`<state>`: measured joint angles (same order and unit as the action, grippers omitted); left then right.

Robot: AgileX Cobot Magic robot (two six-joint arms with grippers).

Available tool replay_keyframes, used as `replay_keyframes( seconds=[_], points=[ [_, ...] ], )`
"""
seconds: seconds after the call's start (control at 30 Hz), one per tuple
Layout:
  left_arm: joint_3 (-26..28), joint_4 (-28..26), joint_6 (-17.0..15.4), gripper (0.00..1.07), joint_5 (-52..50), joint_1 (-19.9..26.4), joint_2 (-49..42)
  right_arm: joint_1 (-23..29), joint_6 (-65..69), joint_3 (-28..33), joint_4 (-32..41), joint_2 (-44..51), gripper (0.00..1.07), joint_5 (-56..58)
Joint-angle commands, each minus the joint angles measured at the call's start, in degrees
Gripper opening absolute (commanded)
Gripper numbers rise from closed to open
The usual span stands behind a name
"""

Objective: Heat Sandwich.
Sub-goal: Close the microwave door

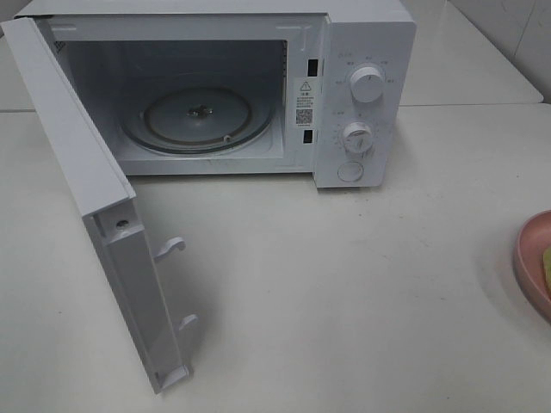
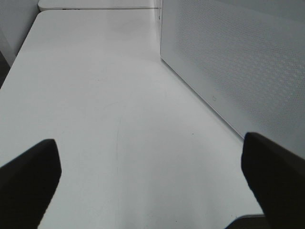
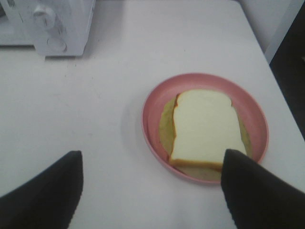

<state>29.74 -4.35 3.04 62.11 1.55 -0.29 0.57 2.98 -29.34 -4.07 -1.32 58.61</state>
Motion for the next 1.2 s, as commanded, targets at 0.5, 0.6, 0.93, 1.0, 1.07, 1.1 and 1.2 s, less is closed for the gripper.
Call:
replay_keyframes(
  seconds=[0.5, 0.6, 0.93, 1.0, 1.07, 1.1, 1.2],
  points=[
    [-0.06, -0.57, 0.17, 0.98, -0.74, 0.00, -0.80, -1.32, -1.03, 0.92, 0.86, 3.15, 0.76, -1.55],
    [-0.06, -0.57, 0.17, 0.98, -0.74, 0.00, -0.80, -1.32, -1.03, 0.92, 0.86, 3.15, 0.76, -1.55],
    [-0.06, -0.57, 0.17, 0.98, -0.74, 0.00, -0.80, -1.32, -1.03, 0.92, 0.86, 3.15, 0.76, -1.55],
    [-0.06, -0.57, 0.17, 0.98, -0.74, 0.00, -0.80, -1.32, -1.03, 0.92, 0.86, 3.15, 0.76, -1.55],
    [-0.06, -0.57, 0.17, 0.98, -0.74, 0.00, -0.80, -1.32, -1.03, 0.92, 0.86, 3.15, 0.76, -1.55],
    [-0.06, -0.57, 0.17, 0.98, -0.74, 0.00, -0.80, -1.32, -1.03, 0.92, 0.86, 3.15, 0.76, -1.55],
    [-0.06, -0.57, 0.17, 0.98, -0.74, 0.00, -0.80, -1.32, -1.03, 0.92, 0.86, 3.15, 0.76, -1.55]
  ],
)
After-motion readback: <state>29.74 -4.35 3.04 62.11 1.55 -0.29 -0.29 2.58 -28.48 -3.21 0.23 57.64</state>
